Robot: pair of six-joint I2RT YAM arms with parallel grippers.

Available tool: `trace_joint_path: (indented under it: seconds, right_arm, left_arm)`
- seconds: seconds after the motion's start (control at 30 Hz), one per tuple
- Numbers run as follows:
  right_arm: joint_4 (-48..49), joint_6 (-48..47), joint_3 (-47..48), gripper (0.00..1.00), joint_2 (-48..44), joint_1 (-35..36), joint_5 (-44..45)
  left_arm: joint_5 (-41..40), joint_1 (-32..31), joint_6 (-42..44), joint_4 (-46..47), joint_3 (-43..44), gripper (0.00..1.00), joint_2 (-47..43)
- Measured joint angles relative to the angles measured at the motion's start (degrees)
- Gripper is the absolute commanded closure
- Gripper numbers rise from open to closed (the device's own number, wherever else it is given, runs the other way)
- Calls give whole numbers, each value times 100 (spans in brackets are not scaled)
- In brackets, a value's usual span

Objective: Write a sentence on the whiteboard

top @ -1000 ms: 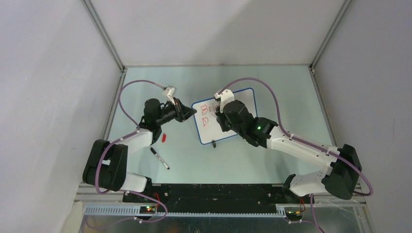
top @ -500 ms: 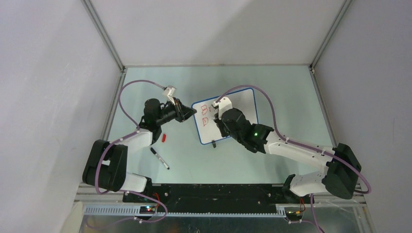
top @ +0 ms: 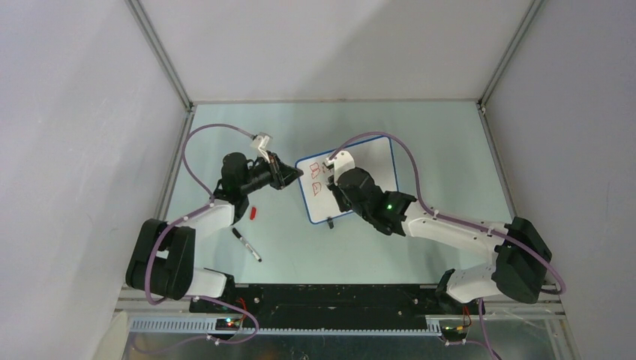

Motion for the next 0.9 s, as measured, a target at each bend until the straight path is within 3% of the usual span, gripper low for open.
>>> trace_joint_path:
  seconds: [0.9]
  right_arm:
    - [2, 2, 0, 100, 79, 0, -15]
  left_arm:
    - [-15, 2, 35, 72, 17, 80, 116]
